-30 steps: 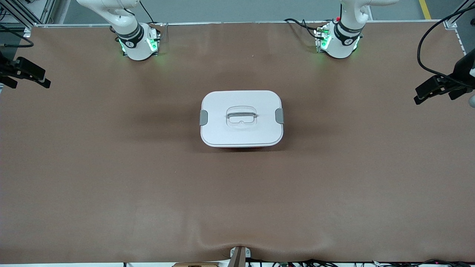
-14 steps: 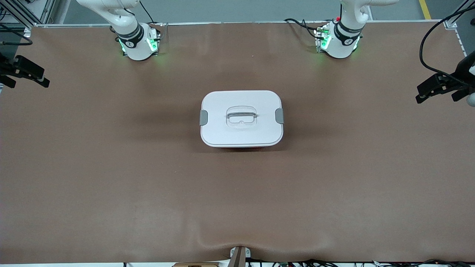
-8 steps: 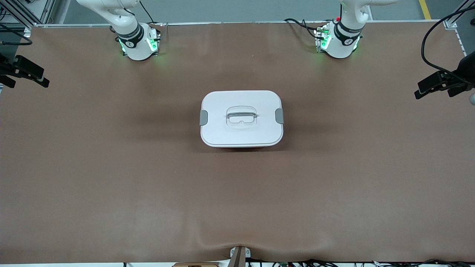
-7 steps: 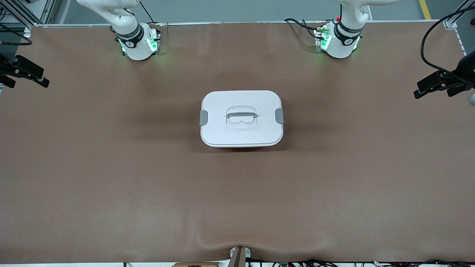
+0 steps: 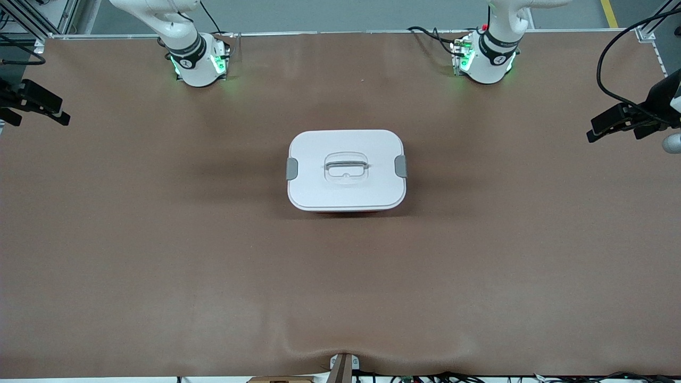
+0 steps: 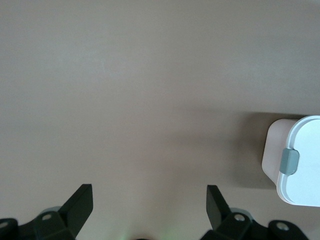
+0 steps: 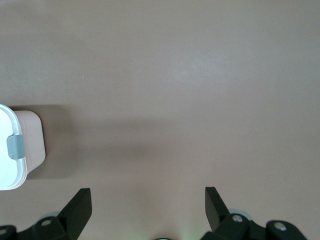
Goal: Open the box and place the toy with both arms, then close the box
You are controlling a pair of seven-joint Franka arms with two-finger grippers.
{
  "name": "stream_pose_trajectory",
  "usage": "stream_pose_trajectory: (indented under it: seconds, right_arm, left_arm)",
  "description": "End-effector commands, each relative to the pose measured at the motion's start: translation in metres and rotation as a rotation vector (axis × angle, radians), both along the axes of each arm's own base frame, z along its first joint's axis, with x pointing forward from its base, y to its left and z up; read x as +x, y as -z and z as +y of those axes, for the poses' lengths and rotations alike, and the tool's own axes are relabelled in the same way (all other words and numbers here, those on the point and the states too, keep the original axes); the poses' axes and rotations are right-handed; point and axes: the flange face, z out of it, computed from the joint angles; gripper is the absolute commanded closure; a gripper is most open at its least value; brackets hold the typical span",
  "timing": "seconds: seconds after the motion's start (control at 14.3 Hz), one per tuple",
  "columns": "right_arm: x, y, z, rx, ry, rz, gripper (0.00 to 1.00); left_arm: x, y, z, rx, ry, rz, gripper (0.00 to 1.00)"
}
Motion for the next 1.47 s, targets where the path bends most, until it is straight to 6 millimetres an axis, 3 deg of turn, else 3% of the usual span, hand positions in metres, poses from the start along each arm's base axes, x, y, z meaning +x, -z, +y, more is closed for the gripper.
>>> stream_pose_trajectory:
  seconds: [0.0, 0.35, 1.4]
  right_arm:
    - [-0.002, -0.005, -0.001, -0.002, 0.000, -0.004, 0.00]
    - [-0.002, -0.005, -0.001, -0.001, -0.001, -0.004, 0.00]
    - [-0.003, -0.005, -0.002, -0.001, 0.001, -0.004, 0.00]
  left_arm:
    - [0.001, -0.009, -0.003, 0.002, -0.006, -0.011, 0.00]
    - [-0.002, -0.008, -0.016, 0.005, -0.020, -0.005, 0.00]
    - [-0.004, -0.008, -0.021, 0.025, -0.016, -0.016, 0.00]
